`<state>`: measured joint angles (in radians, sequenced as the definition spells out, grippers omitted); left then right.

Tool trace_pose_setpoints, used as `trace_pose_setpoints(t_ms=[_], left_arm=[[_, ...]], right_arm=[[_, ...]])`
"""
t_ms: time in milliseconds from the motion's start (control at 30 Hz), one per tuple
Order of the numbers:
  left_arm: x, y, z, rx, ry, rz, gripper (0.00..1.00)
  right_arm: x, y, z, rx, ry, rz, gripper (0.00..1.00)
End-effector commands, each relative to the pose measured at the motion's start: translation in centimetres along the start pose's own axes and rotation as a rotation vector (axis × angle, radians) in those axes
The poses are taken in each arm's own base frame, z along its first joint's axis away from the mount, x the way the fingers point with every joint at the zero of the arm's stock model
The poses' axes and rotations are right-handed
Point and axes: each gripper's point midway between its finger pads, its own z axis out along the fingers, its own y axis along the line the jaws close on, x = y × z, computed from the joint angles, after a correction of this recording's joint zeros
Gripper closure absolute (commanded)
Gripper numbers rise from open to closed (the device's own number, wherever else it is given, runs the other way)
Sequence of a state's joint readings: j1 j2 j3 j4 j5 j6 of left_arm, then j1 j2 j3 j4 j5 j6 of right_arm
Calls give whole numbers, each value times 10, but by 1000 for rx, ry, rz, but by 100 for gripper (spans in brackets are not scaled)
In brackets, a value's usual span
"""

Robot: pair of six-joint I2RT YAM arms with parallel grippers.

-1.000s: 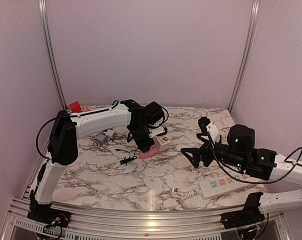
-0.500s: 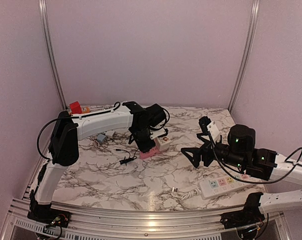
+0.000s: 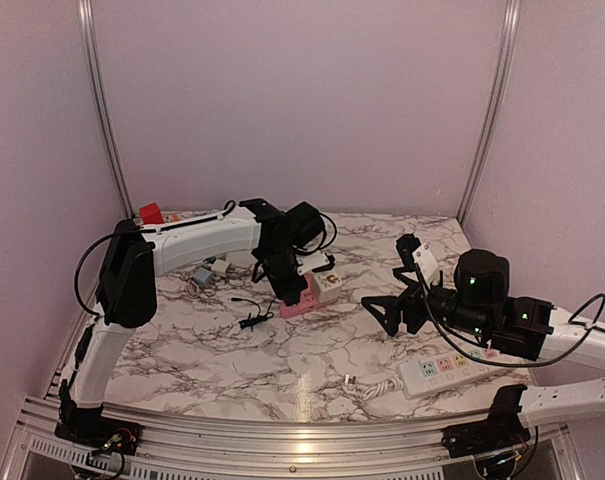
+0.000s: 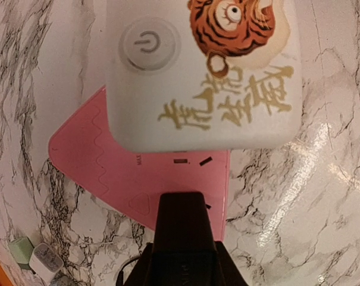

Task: Insert the plug
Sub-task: Move the socket to the corner of the board.

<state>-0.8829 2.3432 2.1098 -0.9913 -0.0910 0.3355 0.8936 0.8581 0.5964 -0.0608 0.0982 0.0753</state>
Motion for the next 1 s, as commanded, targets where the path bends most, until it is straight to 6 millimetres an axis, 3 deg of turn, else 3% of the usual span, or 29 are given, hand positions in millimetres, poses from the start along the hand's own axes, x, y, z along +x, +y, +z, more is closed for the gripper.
trace_pose_setpoints(t_ms=[0, 67, 200, 300, 567, 767, 967], left_arm=[[91, -65, 76, 293, 355, 33, 100], [89, -63, 74, 281, 348, 16, 100], [74, -36, 58, 153, 293, -67, 100], [63, -16, 40, 77, 232, -121, 99], [40, 6, -10, -8, 89, -209, 100], [39, 37, -46, -83, -5, -316, 100], [52, 77, -71, -145, -74, -454, 100]], right_arm=[[-14, 0, -2, -2, -40, 13, 2], [-14, 0, -2, -2, -39, 14, 2], [-14, 0, -3, -1, -39, 16, 2], [-14, -1, -3, 0, -42, 16, 2], [-9, -1, -4, -1, -44, 26, 1], [-8, -1, -8, -2, -52, 27, 2], [-7, 0, -8, -9, -56, 26, 2]])
